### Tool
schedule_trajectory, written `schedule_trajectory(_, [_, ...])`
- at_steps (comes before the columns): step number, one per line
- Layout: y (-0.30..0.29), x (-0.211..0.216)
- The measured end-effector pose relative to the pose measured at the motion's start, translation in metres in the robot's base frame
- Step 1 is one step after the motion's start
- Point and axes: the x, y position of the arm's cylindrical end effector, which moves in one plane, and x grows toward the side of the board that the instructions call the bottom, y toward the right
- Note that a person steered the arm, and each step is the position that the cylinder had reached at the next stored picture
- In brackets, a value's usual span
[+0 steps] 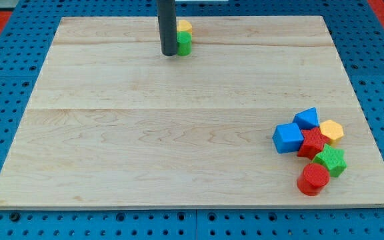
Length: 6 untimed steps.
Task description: Slide the yellow heart a bit right
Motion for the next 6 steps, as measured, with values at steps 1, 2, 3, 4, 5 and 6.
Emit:
schedule_trajectory(1, [-0.007, -0.004])
schedule_trajectory(2, [-0.05, -0.02])
schedule_trajectory(3, [-0.05, -0.042])
schedule_trajectory(4, [-0.047, -0.042])
schedule_trajectory(5, [-0.048, -0.044])
schedule_trajectory(6, [-0.048, -0.054])
